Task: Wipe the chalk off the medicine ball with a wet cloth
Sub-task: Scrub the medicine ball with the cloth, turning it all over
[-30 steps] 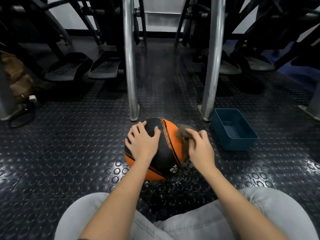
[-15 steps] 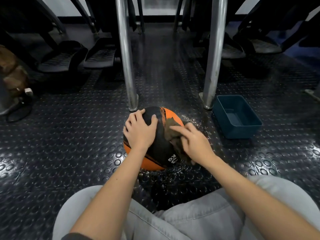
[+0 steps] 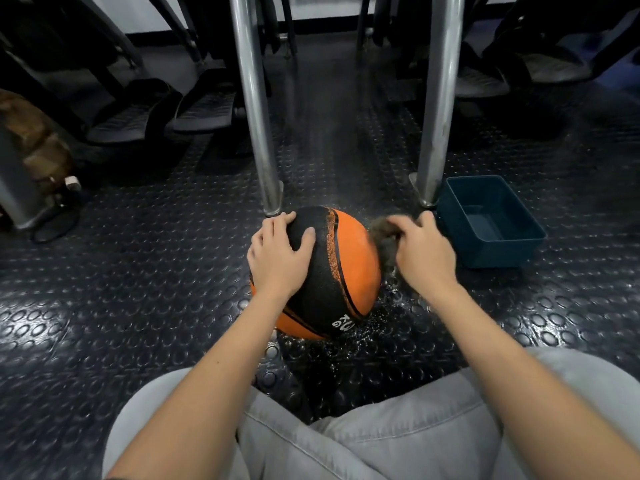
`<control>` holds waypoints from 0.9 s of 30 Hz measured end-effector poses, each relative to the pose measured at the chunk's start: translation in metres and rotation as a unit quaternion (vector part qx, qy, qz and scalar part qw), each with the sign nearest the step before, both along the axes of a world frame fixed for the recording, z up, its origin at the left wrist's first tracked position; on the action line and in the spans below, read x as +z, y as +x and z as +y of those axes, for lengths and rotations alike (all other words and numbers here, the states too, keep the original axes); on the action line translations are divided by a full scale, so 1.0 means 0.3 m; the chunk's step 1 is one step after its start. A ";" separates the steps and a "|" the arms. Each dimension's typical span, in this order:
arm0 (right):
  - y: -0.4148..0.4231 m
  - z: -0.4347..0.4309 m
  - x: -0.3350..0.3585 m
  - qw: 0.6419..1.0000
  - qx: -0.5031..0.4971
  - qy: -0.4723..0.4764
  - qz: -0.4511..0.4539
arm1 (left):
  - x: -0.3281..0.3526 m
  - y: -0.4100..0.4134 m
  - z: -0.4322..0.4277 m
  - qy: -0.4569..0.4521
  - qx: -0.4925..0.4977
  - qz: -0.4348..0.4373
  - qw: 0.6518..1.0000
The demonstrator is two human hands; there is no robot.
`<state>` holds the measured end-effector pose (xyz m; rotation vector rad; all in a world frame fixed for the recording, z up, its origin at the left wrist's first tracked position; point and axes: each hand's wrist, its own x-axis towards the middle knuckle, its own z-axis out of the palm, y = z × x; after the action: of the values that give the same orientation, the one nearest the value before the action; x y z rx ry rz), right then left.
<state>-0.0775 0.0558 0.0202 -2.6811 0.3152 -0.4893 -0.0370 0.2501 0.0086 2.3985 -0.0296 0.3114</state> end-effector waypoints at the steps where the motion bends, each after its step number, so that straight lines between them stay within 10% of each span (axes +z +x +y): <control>1: -0.009 0.001 0.018 0.999 0.008 0.034 -0.041 | -0.002 -0.002 0.000 0.001 -0.007 -0.007 1.000; 6: -0.049 0.129 0.003 0.980 0.178 0.042 -0.075 | -0.011 -0.013 0.034 0.004 -0.064 -0.027 0.998; 10: 0.005 -0.002 -0.022 0.997 0.021 -0.025 0.072 | -0.015 -0.034 0.039 0.002 -0.072 -0.041 0.997; 16: -0.063 0.120 0.051 0.972 0.196 0.039 -0.124 | -0.025 -0.043 0.053 0.002 -0.086 -0.049 0.995; 21: -0.004 0.012 0.010 0.995 0.037 -0.067 0.064 | -0.015 -0.038 0.044 0.014 -0.100 -0.048 0.994; 27: -0.024 0.078 0.039 0.979 0.163 0.013 -0.119 | -0.029 0.005 0.086 -0.018 -0.171 -0.070 0.983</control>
<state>-0.0847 0.0793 0.0320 -2.5437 -0.1839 -0.6857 -0.0354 0.2758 -0.0001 2.2815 -0.4902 0.3135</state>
